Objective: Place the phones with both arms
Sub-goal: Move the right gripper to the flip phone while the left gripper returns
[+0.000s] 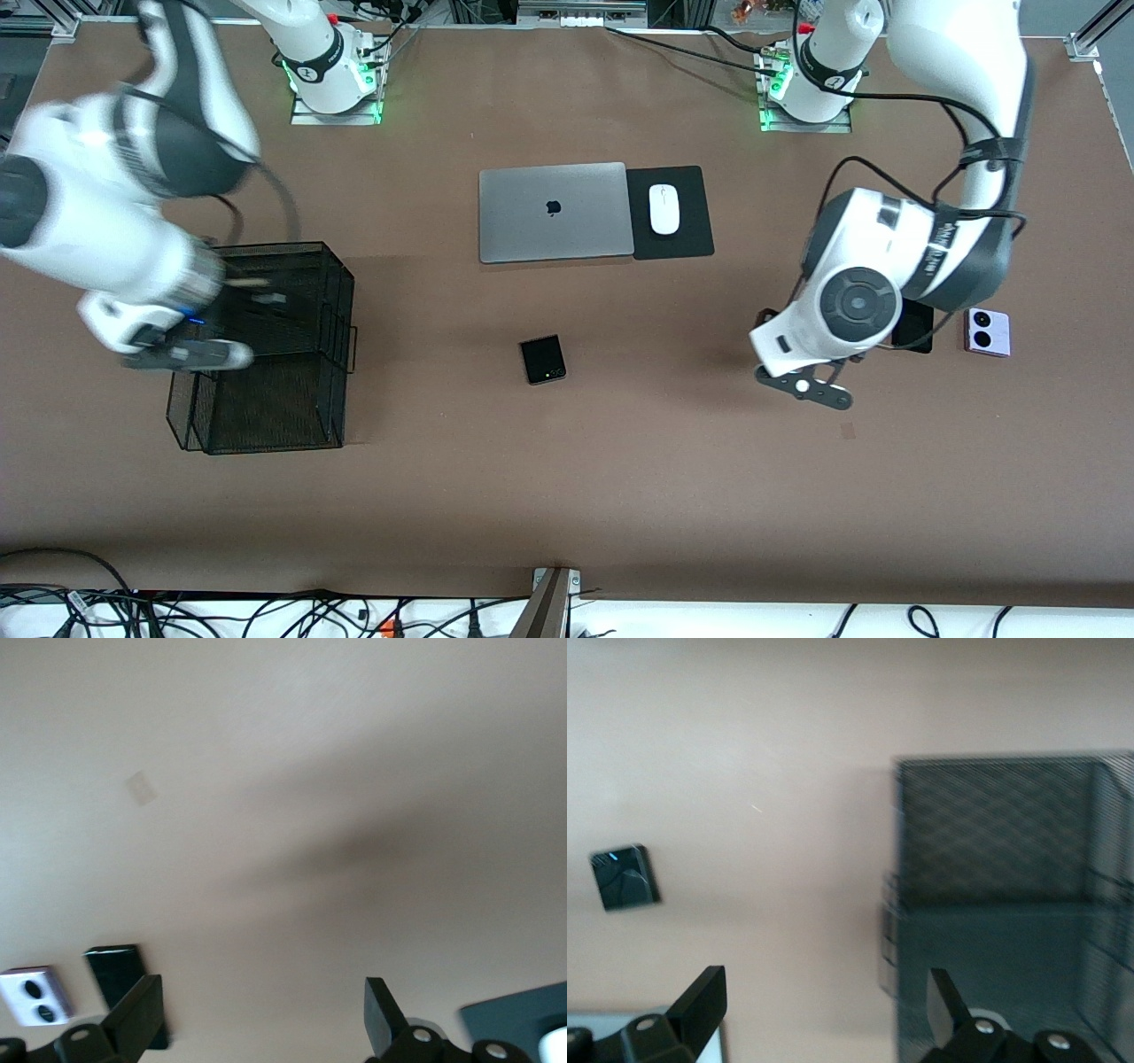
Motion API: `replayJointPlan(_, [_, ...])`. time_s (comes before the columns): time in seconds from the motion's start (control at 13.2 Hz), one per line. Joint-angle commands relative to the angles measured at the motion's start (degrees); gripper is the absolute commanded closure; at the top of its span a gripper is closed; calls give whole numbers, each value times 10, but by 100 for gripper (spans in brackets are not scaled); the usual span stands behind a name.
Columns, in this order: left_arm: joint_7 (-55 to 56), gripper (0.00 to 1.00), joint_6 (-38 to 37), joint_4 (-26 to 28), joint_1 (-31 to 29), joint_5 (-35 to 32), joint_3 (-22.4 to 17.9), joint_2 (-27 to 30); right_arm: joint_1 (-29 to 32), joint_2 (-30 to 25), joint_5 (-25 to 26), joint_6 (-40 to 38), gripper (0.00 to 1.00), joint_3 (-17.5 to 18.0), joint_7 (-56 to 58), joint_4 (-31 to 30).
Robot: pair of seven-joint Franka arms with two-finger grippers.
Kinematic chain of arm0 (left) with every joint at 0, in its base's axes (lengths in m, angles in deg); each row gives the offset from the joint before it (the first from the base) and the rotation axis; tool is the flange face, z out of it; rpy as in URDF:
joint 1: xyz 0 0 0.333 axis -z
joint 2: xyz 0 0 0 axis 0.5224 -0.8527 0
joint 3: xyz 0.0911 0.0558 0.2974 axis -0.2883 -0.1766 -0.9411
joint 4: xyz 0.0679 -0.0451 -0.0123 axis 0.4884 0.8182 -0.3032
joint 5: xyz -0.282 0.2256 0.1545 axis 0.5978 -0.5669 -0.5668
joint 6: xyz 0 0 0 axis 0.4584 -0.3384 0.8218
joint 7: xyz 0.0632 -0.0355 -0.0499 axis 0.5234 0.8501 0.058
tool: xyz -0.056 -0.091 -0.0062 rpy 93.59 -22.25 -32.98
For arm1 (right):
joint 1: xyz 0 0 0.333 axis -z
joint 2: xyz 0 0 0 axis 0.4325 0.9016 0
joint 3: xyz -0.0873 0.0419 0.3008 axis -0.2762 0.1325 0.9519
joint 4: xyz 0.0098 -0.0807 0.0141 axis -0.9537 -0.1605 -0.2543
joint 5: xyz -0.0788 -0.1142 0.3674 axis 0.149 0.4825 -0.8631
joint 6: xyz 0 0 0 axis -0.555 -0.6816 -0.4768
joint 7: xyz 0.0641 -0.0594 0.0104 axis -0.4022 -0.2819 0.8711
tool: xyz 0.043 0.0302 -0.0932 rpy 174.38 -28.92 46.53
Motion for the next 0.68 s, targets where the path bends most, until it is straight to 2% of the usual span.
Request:
replayJointPlan(0.0, [-64,0,42,77,-37,-32,7,51,-39,104,-7,12,0,-2,-10,117])
replayJointPlan(0.23, [-123,0,125,151,-97,-36,7,87,-84,224,-10,47,0,11,-10,234])
replayJointPlan(0.61, [-251,0,177,168,-195,-27,12,87,-147,308,-8,154,0,18,-88,245])
